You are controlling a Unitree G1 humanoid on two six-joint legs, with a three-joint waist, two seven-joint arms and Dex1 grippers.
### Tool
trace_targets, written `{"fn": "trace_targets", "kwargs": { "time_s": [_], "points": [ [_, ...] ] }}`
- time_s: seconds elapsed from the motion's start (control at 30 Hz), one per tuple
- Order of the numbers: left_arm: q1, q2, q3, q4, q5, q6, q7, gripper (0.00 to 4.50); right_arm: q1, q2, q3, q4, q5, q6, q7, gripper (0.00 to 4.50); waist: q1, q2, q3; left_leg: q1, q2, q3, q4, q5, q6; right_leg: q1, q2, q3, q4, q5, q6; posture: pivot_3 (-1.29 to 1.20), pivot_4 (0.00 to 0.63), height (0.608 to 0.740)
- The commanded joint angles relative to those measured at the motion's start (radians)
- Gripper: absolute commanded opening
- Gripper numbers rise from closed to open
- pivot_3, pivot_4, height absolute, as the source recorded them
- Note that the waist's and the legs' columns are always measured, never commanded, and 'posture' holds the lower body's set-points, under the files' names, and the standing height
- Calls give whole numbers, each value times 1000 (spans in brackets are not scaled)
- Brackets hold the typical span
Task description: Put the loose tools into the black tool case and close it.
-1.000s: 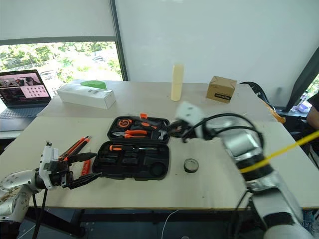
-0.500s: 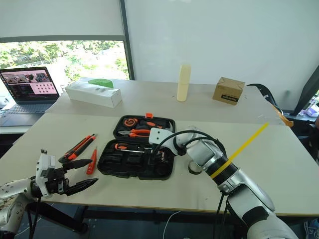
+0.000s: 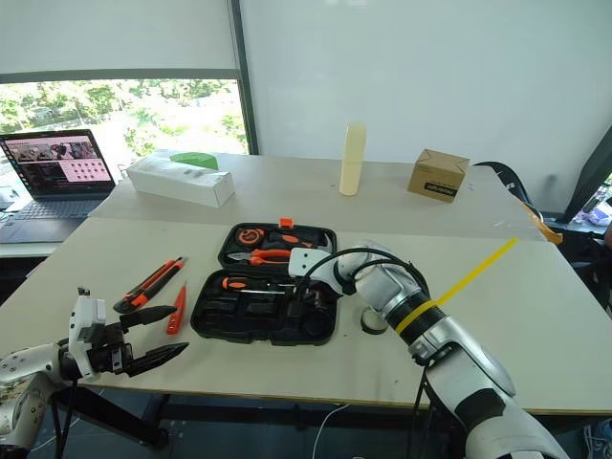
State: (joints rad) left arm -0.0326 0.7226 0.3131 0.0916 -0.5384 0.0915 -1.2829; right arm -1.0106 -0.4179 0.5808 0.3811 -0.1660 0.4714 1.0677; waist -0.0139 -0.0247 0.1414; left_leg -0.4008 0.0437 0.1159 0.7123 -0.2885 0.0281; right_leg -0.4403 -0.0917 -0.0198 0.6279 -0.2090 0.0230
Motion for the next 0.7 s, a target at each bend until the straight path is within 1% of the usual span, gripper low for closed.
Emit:
{"fn": "trace_targets", "kwargs": {
  "time_s": [0.03, 0.1, 0.17, 0.23, 0.27, 0.3, 0.37, 0.47, 0.5, 0.6, 0.7],
  "points": [
    [14, 15, 25, -35, -12, -10, 3, 4500, -7, -47, -77, -100, 85, -4, 120, 2694, -1, 0, 0, 0, 0, 0, 0, 0, 0, 0, 0, 0, 0, 0, 0, 0, 150, 740],
    [22, 18, 29, -35, -12, -11, 3, 4500, -13, -97, -89, -148, 103, -4, 194, 2694, 0, 0, 0, -2, 0, -1, 0, 0, 0, -1, 0, 0, 0, 0, 0, 0, 150, 740],
    [23, 21, 31, -31, -12, -11, 2, 4500, -26, -102, -100, -143, 107, 0, 197, 2694, -1, 0, 0, -2, 1, -2, -1, 0, 0, -1, 1, 0, 1, 0, 0, 0, 150, 740],
    [19, 22, 31, -28, -10, -12, 5, 4500, -28, -77, -107, -119, 107, -9, 175, 2694, -5, 0, 0, -2, 1, -2, -1, 0, 1, -1, 0, 0, 1, 0, 0, 0, 150, 740],
    [16, 21, 31, -28, -10, -11, 8, 4500, -25, -61, -105, -100, 100, -23, 158, 2179, -8, 0, 0, -2, 1, -2, -1, -2, 4, -1, 1, 0, 1, 0, 0, 0, 150, 740],
    [14, 20, 30, -30, -10, -9, 11, 4500, -20, -45, -103, -82, 91, -39, 142, 1970, -10, 0, 0, -1, 1, -2, -1, -3, 4, -1, 1, 1, 0, 0, 0, 0, 150, 740],
    [15, 19, 28, -35, -11, -7, 15, 4500, -14, -3, -107, -38, 80, -53, 95, 1372, -14, 0, 0, 0, 1, -2, -1, -2, 4, -1, 1, 1, 0, 0, 0, 0, 150, 740],
    [24, 20, 28, -42, -12, -4, 16, 4500, -3, 33, -100, 15, 59, -91, 55, 279, -15, 0, 0, 0, 1, -1, -1, -2, 3, -2, 1, 0, 0, 0, -1, 0, 150, 740],
    [26, 21, 29, -44, -13, -3, 17, 4500, -3, 42, -102, 25, 56, -97, 48, 82, -15, 0, 0, 0, 1, 0, -1, -2, 3, -1, 1, 0, 0, 0, -1, 0, 150, 740],
    [29, 26, 31, -43, -12, -2, 18, 4500, -7, 68, -104, 52, 49, -101, 30, 82, -13, 0, 0, 0, 1, 0, -1, 1, -1, -1, 0, 0, 1, 0, -1, 0, 150, 740],
    [28, 31, 30, -40, -10, -1, 19, 4500, -8, 91, -91, 80, 33, -106, 21, 82, -16, 0, 0, 0, 1, 0, -1, 1, -1, -1, 1, 0, 1, 0, -1, 0, 150, 740]
  ]
}}
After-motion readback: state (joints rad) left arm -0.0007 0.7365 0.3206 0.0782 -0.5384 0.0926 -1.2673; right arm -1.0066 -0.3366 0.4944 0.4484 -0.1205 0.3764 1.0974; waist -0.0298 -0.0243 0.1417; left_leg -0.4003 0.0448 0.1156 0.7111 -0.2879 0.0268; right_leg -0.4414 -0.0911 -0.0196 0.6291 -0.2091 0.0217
